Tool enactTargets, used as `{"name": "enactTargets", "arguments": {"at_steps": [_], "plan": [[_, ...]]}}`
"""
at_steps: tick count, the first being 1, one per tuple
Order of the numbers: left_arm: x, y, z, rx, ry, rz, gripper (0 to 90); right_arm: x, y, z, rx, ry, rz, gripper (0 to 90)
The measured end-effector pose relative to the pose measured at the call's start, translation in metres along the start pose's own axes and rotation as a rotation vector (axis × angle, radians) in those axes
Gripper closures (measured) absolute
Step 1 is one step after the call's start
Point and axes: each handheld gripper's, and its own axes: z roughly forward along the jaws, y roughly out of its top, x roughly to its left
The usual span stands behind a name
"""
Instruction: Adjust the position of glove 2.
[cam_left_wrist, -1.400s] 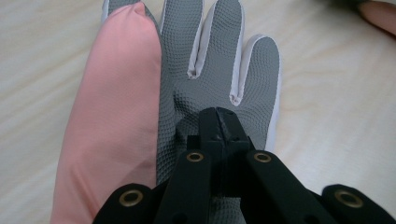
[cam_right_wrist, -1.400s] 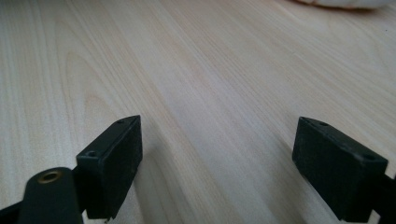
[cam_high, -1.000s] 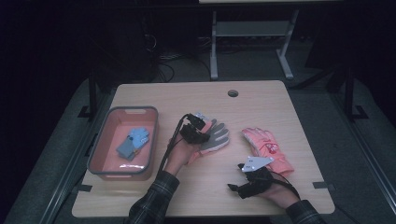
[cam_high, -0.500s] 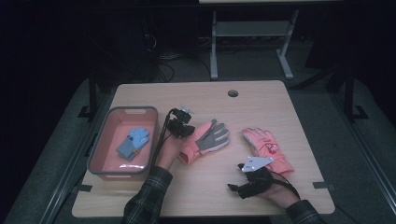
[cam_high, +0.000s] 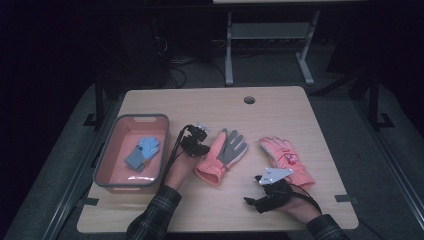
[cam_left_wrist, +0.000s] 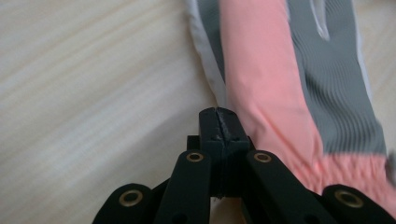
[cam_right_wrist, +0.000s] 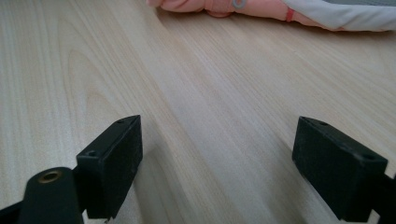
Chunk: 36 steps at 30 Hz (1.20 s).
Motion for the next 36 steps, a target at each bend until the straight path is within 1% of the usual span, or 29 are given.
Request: {"name": "enactTargets", "arguments": {"at_steps": [5,7,9,10,12,13,15,16,17,19,20,21,22,23,25,26,27,30,31,33,36], "plan": [[-0.009,-0.012,-0.006,0.008,-0.045,0.013,89.8,0.000,0.000,0.000,0.001,-0.004,-0.003,15.9],[-0.012,-0.015,-0.011,0.011,-0.064,0.030,89.8,0.000,0.000,0.000,0.001,-0.003,-0.004,16.0],[-0.016,-0.020,-0.014,0.007,-0.089,0.052,89.8,0.000,-0.001,-0.001,0.002,-0.002,-0.005,16.0],[-0.019,-0.022,-0.015,0.006,-0.104,0.055,89.7,0.000,-0.001,-0.001,0.002,-0.001,-0.006,16.0],[-0.023,-0.026,-0.018,0.000,-0.131,0.075,89.8,0.000,-0.001,-0.001,0.002,0.001,-0.007,16.1],[-0.026,-0.028,-0.018,0.001,-0.139,0.081,89.8,0.000,-0.001,-0.001,0.002,0.001,-0.009,16.0],[-0.032,-0.031,-0.020,0.002,-0.152,0.108,89.7,0.000,-0.001,-0.001,0.003,0.002,-0.009,16.0],[-0.035,-0.033,-0.021,0.000,-0.157,0.112,89.8,0.000,-0.001,-0.001,0.003,0.002,-0.008,16.0],[-0.039,-0.034,-0.021,0.006,-0.174,0.128,89.7,0.000,-0.001,-0.001,0.002,0.002,-0.009,16.0],[-0.044,-0.036,-0.021,0.001,-0.193,0.134,89.8,0.000,-0.001,-0.001,0.002,0.002,-0.007,16.0],[-0.044,-0.036,-0.021,0.001,-0.193,0.134,89.7,0.000,-0.001,-0.001,0.002,0.003,-0.008,16.0],[-0.052,-0.037,-0.020,0.000,-0.207,0.144,89.7,0.000,-0.001,-0.001,0.001,0.003,-0.009,16.0],[-0.054,-0.037,-0.019,-0.001,-0.218,0.147,89.7,0.000,-0.001,-0.001,0.001,0.003,-0.008,16.0],[-0.057,-0.037,-0.018,0.001,-0.232,0.158,89.7,0.000,-0.001,-0.001,0.001,0.002,-0.009,16.0],[-0.064,-0.037,-0.014,0.001,-0.246,0.188,89.7,-0.001,-0.002,-0.002,0.001,0.002,-0.010,16.0],[-0.067,-0.037,-0.012,0.006,-0.252,0.194,89.7,-0.001,-0.002,-0.002,0.002,0.002,-0.011,16.0],[-0.070,-0.037,-0.009,0.012,-0.252,0.206,89.7,-0.001,-0.002,-0.002,0.002,0.002,-0.011,16.0],[-0.072,-0.037,-0.007,0.014,-0.246,0.211,89.6,-0.001,-0.002,-0.002,0.003,-0.001,-0.010,15.7],[-0.071,-0.038,-0.009,0.008,-0.245,0.209,88.8,-0.002,-0.002,-0.003,0.002,-0.001,-0.010,15.7],[-0.067,-0.039,-0.012,-0.001,-0.222,0.217,85.4,-0.002,-0.002,-0.003,0.002,-0.001,-0.010,15.6],[-0.061,-0.045,-0.019,-0.018,-0.201,0.226,79.3,-0.002,-0.002,-0.003,0.003,-0.001,-0.010,15.6]]}}
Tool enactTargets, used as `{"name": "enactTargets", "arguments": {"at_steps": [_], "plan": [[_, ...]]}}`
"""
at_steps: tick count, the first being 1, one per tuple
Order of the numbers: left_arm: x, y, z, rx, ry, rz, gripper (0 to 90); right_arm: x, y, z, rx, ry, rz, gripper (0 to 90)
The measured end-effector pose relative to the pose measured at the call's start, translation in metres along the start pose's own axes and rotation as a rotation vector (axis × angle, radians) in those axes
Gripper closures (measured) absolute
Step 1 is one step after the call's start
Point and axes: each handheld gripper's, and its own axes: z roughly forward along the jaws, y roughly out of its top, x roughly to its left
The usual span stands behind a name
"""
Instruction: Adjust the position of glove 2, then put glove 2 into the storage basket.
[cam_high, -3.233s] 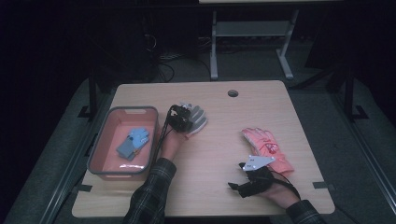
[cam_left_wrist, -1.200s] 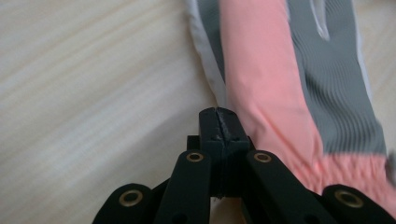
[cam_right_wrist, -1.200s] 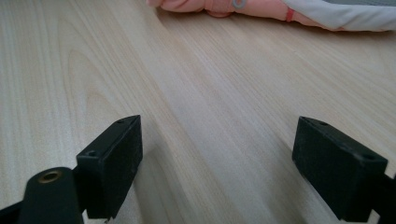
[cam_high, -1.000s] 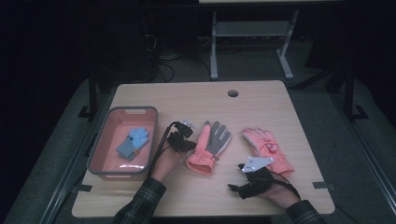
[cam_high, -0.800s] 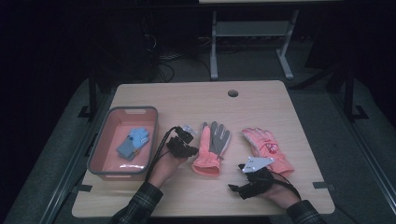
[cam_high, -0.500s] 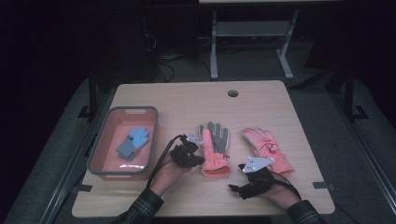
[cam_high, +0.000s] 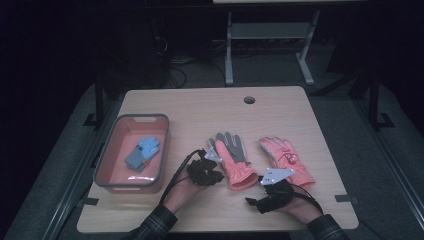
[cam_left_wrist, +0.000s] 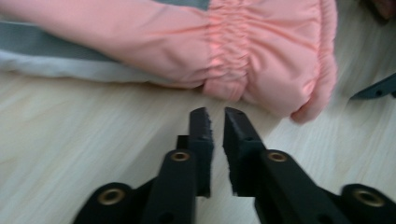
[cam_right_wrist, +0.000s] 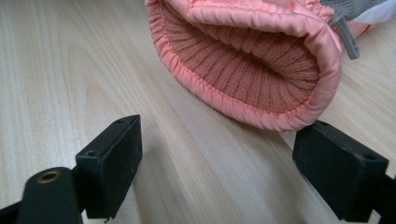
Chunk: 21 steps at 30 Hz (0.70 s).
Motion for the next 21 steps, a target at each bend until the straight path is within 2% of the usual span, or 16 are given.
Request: {"name": "enactTargets", "arguments": {"at_steps": [6,10,14,18,21], "plan": [[0.001,-0.021,-0.009,-0.029,0.036,0.041,56.8,0.000,0.000,0.000,0.002,-0.005,0.005,14.4],[0.000,-0.035,-0.011,-0.056,0.039,0.048,41.5,0.000,0.000,0.000,0.003,-0.006,0.006,13.9],[-0.003,-0.045,-0.012,-0.081,0.049,0.053,31.2,0.000,0.001,0.000,0.012,-0.011,0.012,14.1],[-0.005,-0.053,-0.010,-0.070,0.060,0.062,23.7,-0.001,0.004,-0.006,0.052,-0.024,0.026,14.5],[-0.004,-0.057,-0.009,-0.081,0.063,0.063,17.8,-0.002,0.009,-0.015,0.037,-0.031,0.035,14.6]]}}
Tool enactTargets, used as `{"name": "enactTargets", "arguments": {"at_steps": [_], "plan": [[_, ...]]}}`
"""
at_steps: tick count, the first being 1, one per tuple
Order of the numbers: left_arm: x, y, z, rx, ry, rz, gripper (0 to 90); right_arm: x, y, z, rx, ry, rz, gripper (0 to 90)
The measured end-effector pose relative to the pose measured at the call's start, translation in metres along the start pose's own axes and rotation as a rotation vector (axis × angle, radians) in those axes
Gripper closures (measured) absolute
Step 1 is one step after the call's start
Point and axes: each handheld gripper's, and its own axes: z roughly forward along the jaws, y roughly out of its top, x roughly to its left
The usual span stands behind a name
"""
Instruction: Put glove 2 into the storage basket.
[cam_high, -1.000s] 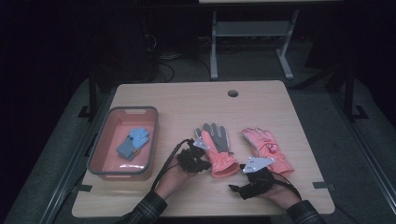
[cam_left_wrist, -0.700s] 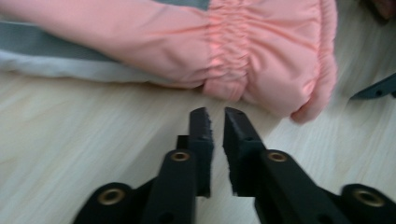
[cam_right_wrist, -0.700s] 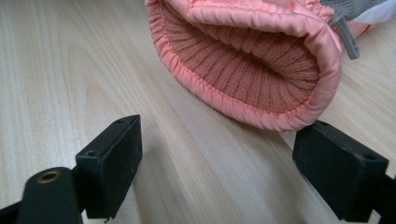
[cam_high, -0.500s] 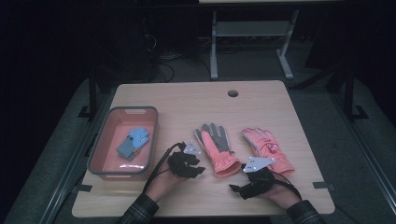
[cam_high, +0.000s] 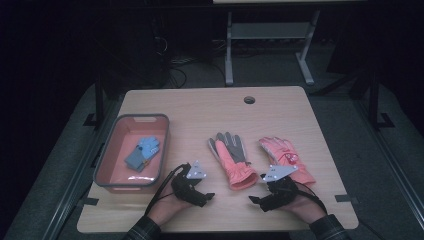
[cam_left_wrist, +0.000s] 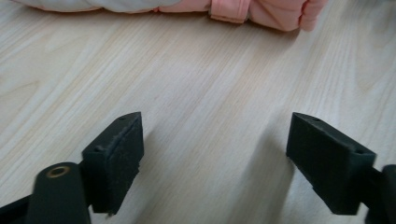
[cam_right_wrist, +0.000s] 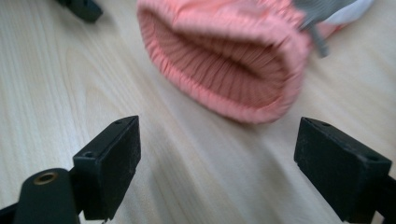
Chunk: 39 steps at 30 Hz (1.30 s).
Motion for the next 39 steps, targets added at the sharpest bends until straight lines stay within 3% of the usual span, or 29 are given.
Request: {"name": "enactTargets", "arguments": {"at_steps": [5,10,19,22,27,29,35,39], "plan": [[0.003,-0.006,0.000,-0.034,0.003,0.015,13.0,-0.003,0.007,-0.012,-0.020,-0.002,0.010,15.2],[0.004,-0.012,0.002,-0.091,-0.004,0.021,12.8,-0.008,0.014,-0.027,-0.059,-0.029,0.013,26.0],[0.003,-0.012,0.001,-0.094,-0.003,0.004,12.9,-0.034,0.026,-0.048,-0.074,-0.053,0.090,46.8],[0.003,-0.012,0.001,-0.091,-0.003,0.009,12.9,-0.048,0.029,-0.052,-0.076,-0.102,0.134,45.2],[0.003,-0.012,0.001,-0.091,-0.003,0.009,12.9,-0.068,0.029,-0.053,-0.056,-0.177,0.251,48.3],[0.003,-0.012,0.001,-0.093,-0.002,0.012,13.0,-0.075,0.027,-0.053,-0.048,-0.212,0.258,48.2],[0.003,-0.012,0.001,-0.094,-0.001,0.009,12.9,-0.094,0.015,-0.054,-0.034,-0.255,0.302,43.3],[0.003,-0.012,0.002,-0.094,-0.002,0.008,12.9,-0.101,0.008,-0.044,-0.014,-0.241,0.326,42.4]]}}
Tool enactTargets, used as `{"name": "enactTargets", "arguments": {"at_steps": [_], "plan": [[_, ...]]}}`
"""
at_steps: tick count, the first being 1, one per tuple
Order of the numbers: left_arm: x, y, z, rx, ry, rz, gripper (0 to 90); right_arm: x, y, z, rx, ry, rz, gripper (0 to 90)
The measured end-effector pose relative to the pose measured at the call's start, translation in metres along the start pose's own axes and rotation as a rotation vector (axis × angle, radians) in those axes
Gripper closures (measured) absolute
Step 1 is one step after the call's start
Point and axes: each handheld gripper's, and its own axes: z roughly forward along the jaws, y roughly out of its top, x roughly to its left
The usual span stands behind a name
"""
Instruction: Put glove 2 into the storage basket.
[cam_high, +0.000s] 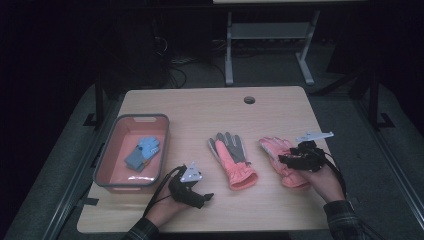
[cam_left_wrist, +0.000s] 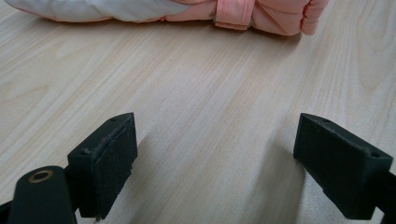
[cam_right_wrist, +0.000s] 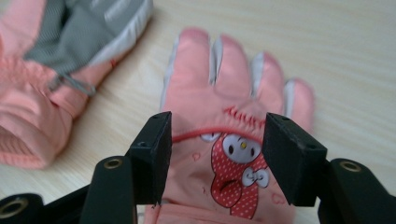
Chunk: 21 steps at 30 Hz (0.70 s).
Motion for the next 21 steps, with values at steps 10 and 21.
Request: {"name": "enactTargets", "arguments": {"at_steps": [10,21], "plan": [[0.000,0.000,0.000,0.000,0.000,0.000,13.0,0.006,-0.013,0.017,0.060,-0.010,-0.056,67.3],[0.000,0.000,0.000,0.000,-0.001,0.000,12.9,-0.003,-0.012,0.006,0.013,0.009,-0.021,84.7]]}}
